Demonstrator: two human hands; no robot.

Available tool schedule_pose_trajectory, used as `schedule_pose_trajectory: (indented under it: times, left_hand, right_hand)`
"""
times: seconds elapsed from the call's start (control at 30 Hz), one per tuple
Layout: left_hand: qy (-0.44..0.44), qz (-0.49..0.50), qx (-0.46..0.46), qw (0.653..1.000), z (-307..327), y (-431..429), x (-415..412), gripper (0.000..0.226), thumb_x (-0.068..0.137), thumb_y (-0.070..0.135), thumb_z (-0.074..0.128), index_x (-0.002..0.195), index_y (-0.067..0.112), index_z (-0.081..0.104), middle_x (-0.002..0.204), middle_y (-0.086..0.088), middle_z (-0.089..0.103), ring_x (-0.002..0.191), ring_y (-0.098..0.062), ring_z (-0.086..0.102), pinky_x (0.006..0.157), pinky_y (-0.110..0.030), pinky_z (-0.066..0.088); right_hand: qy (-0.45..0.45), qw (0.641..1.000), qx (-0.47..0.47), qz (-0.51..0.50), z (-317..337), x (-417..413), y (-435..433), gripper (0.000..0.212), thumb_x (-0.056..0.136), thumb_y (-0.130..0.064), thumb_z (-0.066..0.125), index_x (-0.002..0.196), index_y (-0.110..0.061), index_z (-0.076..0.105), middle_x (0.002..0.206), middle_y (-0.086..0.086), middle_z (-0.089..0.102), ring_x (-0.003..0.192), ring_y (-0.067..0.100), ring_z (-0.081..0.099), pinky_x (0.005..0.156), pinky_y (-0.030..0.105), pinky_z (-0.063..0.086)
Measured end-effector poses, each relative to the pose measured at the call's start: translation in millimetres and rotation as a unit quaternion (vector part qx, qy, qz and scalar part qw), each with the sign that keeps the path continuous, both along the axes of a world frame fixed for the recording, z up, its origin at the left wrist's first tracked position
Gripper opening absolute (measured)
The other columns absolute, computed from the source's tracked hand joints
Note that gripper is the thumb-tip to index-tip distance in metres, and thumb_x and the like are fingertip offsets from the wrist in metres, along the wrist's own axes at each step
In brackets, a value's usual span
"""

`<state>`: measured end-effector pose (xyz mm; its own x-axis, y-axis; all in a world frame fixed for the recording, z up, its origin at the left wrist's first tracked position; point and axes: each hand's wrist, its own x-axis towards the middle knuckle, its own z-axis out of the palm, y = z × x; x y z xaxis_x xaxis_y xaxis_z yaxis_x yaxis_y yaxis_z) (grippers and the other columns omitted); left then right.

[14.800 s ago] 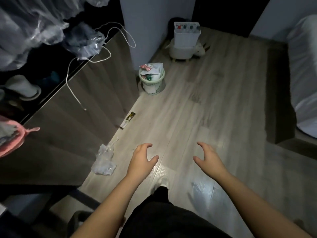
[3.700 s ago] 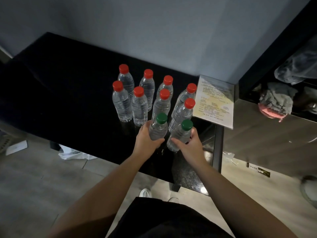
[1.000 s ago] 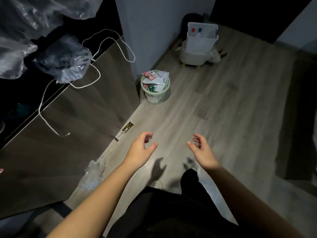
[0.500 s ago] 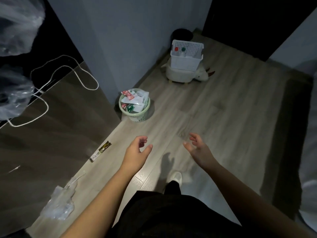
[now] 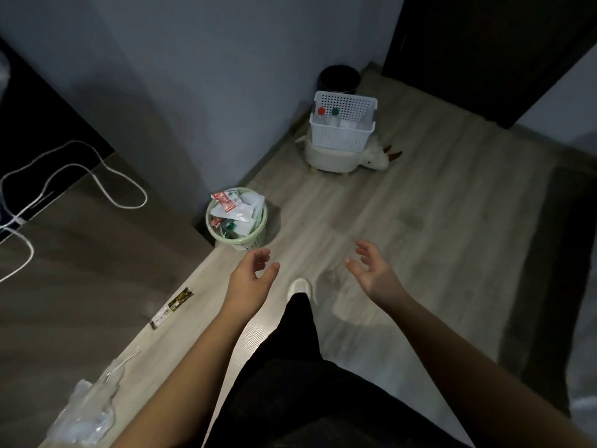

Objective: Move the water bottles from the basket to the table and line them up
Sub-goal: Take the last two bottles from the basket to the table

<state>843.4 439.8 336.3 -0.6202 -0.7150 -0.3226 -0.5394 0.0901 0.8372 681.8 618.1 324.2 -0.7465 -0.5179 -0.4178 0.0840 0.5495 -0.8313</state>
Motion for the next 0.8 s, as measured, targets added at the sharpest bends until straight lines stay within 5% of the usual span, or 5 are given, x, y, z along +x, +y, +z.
schedule_pose_trajectory:
  times: [0.2,0.43,0.8]
  left_hand:
    - [0.001,-0.009,0.011,1.0,-20,-38,-98,0.021,0.09,0.019,0.066,0.11,0.018,0.06,0.111,0.004,0.064,0.103,-0.015,0.061,0.083,-0.02,0.04]
    - [-0.004,-0.047,0.005,0.999,-24,-112,-237,0.026,0.089,0.018,0.067,0.113,0.012,0.062,0.107,0.002,0.064,0.099,-0.013,0.06,0.071,0.003,0.035]
    - [-0.007,-0.081,0.003,0.997,-26,-195,-359,0.026,0.089,0.02,0.066,0.114,0.015,0.062,0.108,0.003,0.066,0.104,-0.018,0.062,0.094,-0.035,0.049]
  right_hand:
    - [0.007,0.999,0.029,-0.025,-9,-92,-27,0.052,0.092,-0.029,0.064,0.139,-0.018,0.044,0.138,0.002,0.048,0.127,0.017,0.046,0.106,0.034,0.04]
    - [0.006,0.997,0.07,-0.032,-10,-219,-84,0.052,0.092,-0.035,0.062,0.139,-0.024,0.043,0.139,0.0,0.049,0.125,0.02,0.049,0.098,0.031,0.041]
    - [0.016,0.996,0.076,-0.04,-26,-334,-160,0.051,0.09,-0.031,0.066,0.136,-0.018,0.047,0.136,0.005,0.053,0.12,0.02,0.053,0.103,0.039,0.044]
